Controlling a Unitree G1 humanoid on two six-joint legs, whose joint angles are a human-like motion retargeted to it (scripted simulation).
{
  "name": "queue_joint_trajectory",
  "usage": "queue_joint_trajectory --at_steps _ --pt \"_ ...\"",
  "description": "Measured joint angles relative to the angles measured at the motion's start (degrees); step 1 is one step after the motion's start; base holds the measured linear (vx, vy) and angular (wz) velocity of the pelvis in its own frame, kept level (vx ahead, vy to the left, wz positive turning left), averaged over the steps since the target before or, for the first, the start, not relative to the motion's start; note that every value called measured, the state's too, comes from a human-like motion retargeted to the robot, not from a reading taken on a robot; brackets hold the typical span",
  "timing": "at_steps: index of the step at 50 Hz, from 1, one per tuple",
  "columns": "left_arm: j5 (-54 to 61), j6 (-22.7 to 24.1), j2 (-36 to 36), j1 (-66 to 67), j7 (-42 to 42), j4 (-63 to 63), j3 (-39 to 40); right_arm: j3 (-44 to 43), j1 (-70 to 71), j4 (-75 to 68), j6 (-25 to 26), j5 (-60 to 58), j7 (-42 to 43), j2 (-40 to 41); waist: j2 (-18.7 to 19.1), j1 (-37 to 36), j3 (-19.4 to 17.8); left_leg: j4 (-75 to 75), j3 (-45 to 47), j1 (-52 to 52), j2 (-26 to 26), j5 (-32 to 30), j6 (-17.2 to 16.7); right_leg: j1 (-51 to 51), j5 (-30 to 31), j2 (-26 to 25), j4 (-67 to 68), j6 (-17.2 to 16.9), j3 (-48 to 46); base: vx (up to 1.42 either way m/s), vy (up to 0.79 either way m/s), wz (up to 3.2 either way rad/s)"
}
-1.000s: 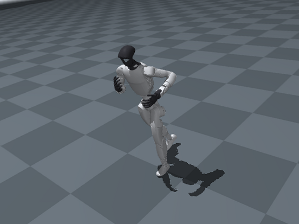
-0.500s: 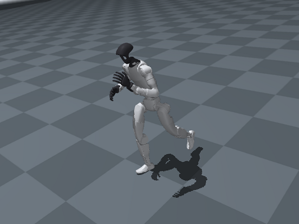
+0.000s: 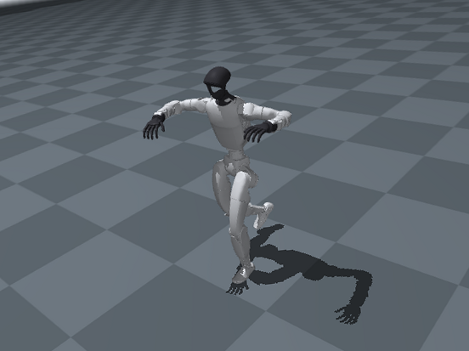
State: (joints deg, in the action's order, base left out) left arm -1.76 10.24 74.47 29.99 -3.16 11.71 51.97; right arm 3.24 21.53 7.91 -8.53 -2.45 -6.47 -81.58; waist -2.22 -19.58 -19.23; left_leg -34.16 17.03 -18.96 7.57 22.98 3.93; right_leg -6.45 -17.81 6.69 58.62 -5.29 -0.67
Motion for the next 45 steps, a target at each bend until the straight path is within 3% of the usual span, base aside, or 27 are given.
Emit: queue_joint_trajectory --at_steps 3,5,7,11,14,18,23,30,32,36,40,43,45 --pt "3.4 -0.6 1.2 -8.5 0.3 -2.0 -6.8 3.6 5.6 -3.0 1.3 -0.5 0.2 4.3 -1.8 4.6 0.7 2.2 -0.2 2.3 -1.8 0.3 0.0 10.5 -5.6 1.2 5.7 3.6 0.4 0.59 0.11 0.45" --pt "3.2 0.1 1.4 -11.1 1.0 -1.8 -10.9 5.3 6.9 -2.8 0.8 -0.3 1.3 5.2 -0.6 9.0 1.8 7.8 -1.7 5.2 -2.3 -2.0 -0.5 15.0 -6.3 0.3 0.1 5.1 -1.4 0.50 0.07 0.83" --pt "0.1 0.9 2.4 -11.4 1.5 -1.3 -13.2 5.5 6.0 -1.7 -0.2 0.2 2.7 4.0 1.5 13.6 2.9 13.2 -3.8 8.0 -2.5 -4.7 -2.1 15.9 -4.1 -0.2 -13.4 4.5 -5.4 0.50 0.03 1.11" --pt "-1.3 1.0 5.8 -11.6 -1.1 -1.3 -15.0 2.6 1.6 0.4 -0.4 2.6 4.7 1.0 1.0 22.7 5.4 20.1 -8.5 11.7 -7.3 -6.4 -3.4 13.9 3.9 2.1 -49.0 -3.0 -13.0 0.53 -0.07 1.32" --pt "-2.6 -0.1 10.7 -12.2 -3.0 -2.8 -15.8 -2.0 -3.0 1.2 0.7 5.1 3.6 -0.7 -1.0 26.9 8.2 23.8 -11.2 15.0 -10.3 -4.1 -3.4 16.0 8.0 4.1 -59.2 -9.1 -15.2 0.55 -0.20 0.99" --pt "-5.6 -0.7 16.6 -13.8 -1.8 -5.9 -15.9 -9.2 -9.3 0.9 1.0 7.3 2.0 -1.6 -3.2 29.2 11.1 24.4 -13.9 18.8 -12.7 0.5 -1.0 14.8 14.0 7.0 -58.8 -9.2 -17.7 0.50 -0.17 0.53" --pt "-2.7 -2.1 14.9 -17.2 2.3 -7.3 -17.5 -15.9 -14.3 0.9 2.2 8.3 -0.4 1.9 -4.2 28.2 11.7 13.9 -13.6 18.3 -12.2 1.8 3.1 12.5 8.9 7.6 -53.5 -5.3 -16.0 0.41 -0.18 -0.08" --pt "0.0 -2.2 15.0 -14.2 4.6 -5.4 -16.7 -23.9 -23.0 -0.2 2.7 10.3 -2.0 -1.2 -4.6 24.6 16.0 -15.6 -6.1 4.3 -6.9 -5.6 0.8 10.0 5.8 6.4 -54.5 -4.1 -14.5 0.33 -0.16 -0.31" --pt "1.9 -1.9 14.6 -13.1 4.4 -5.1 -14.7 -26.5 -25.2 -0.6 2.8 10.6 -1.9 -1.3 -5.0 23.3 16.2 -17.0 -2.7 3.9 -4.9 -2.9 0.9 9.4 5.1 6.1 -54.4 -5.0 -13.7 0.28 -0.08 -0.47" --pt "3.6 -1.5 14.3 -11.2 4.9 -4.2 -11.3 -30.1 -28.4 -1.4 3.0 11.6 -2.9 -0.6 -5.3 21.7 16.7 -4.6 1.2 6.9 -3.9 3.6 0.1 8.6 4.4 5.3 -54.3 -7.3 -13.0 0.25 -0.01 -0.31" --pt "5.0 -1.5 15.3 -9.3 4.4 -2.7 -8.7 -32.6 -31.2 -1.7 2.6 11.8 -2.5 -1.5 -2.8 21.2 16.8 16.8 -0.1 11.9 -3.9 0.5 -2.4 7.6 3.4 2.1 -53.8 -7.0 -13.2 0.20 0.08 -0.09" --pt "5.6 -1.7 15.6 -8.2 4.1 -1.3 -6.8 -34.4 -32.2 -2.1 2.4 11.7 -1.7 -2.2 -1.8 22.4 17.3 20.1 -1.3 13.5 -4.0 0.8 -0.9 7.0 2.4 1.5 -53.5 -5.9 -14.2 0.16 0.09 0.27" --pt "6.3 -1.5 15.4 -7.8 4.2 -0.5 -5.9 -34.9 -32.1 -2.2 2.4 11.7 -1.5 -1.7 -1.7 22.8 17.8 20.2 -1.5 13.7 -3.9 0.7 -2.0 6.7 2.3 1.5 -53.5 -5.1 -14.5 0.14 0.08 0.13"
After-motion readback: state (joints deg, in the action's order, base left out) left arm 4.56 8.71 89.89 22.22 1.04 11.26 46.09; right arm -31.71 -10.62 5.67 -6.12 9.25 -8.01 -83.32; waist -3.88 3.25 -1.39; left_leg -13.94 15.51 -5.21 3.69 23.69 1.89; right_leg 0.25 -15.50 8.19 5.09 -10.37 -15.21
